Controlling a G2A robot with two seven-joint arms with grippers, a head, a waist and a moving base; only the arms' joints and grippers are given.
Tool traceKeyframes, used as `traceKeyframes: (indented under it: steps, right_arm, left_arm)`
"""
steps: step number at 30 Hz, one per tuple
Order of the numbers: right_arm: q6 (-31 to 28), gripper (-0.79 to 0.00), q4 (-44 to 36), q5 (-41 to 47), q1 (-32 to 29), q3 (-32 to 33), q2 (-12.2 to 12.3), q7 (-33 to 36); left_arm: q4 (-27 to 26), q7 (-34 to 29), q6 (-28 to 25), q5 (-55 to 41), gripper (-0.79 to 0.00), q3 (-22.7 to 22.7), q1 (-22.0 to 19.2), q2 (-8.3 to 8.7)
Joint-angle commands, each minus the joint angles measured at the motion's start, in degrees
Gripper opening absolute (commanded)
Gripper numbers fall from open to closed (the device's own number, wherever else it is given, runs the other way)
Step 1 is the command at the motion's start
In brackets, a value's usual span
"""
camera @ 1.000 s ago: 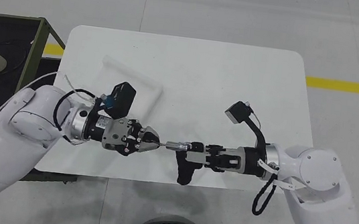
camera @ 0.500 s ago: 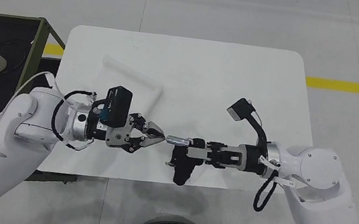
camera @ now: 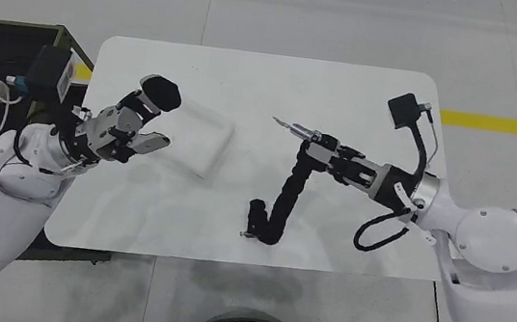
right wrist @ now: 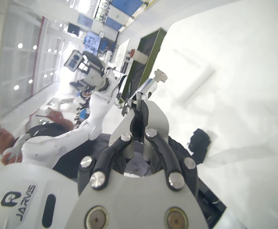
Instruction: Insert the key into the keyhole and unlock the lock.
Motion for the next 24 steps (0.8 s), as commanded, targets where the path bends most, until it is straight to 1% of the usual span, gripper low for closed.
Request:
traceKeyframes:
  steps: [1,2,5,9,11,13,15,19,20,21,24]
  right_arm:
    - [1.6,-0.785,-0.6,-3.1,1.7,-0.4,0.1,-0.6]
    - [2.3,-0.785,-1.0,-5.2,3.5,-0.4,0.1,-1.0]
    - [3.8,-0.785,-2.2,-6.1,7.0,-0.3,0.2,-0.9]
    - [6.8,-0.785,-1.6,-6.2,12.1,-1.1,0.3,2.1]
    - [8.6,-0.785,0.4,-7.1,13.8,-3.3,0.3,3.7]
    - [10.2,-0.785,3.0,-9.0,14.5,-6.7,0.3,6.0]
    - [11.9,-0.785,6.5,-11.7,14.5,-10.7,0.2,7.2]
    - [13.8,-0.776,12.6,-12.8,14.0,-15.3,-0.3,7.8]
    - [14.4,-0.413,14.2,-13.5,14.0,-16.4,-0.4,8.2]
    - [15.3,0.000,15.6,-14.6,14.2,-17.3,-0.5,8.7]
    - [16.0,0.000,16.8,-17.9,14.8,-18.8,-0.7,8.2]
  left_arm:
    - [0.0,-1.1,0.0,0.3,0.000,0.0,0.0,0.00]
    - [0.0,-1.1,0.0,0.3,0.000,0.0,0.0,0.00]
    - [0.0,-1.1,0.0,0.3,0.000,0.0,0.0,0.00]
    - [0.0,-1.1,0.0,0.3,0.000,0.0,0.0,0.00]
    - [0.0,-1.1,0.0,0.3,0.000,0.0,0.0,0.00]
    - [0.0,-1.1,0.0,0.3,0.000,0.0,0.0,0.00]
    - [0.0,-1.1,0.0,0.3,0.000,0.0,0.0,0.00]
    - [0.0,-1.1,0.0,0.3,0.000,0.0,0.0,0.00]
    - [0.0,-1.1,0.0,0.3,0.000,0.0,0.0,0.00]
    - [0.0,-1.1,0.0,0.3,0.000,0.0,0.0,0.00]
    - [0.0,-1.1,0.0,0.3,0.000,0.0,0.0,0.00]
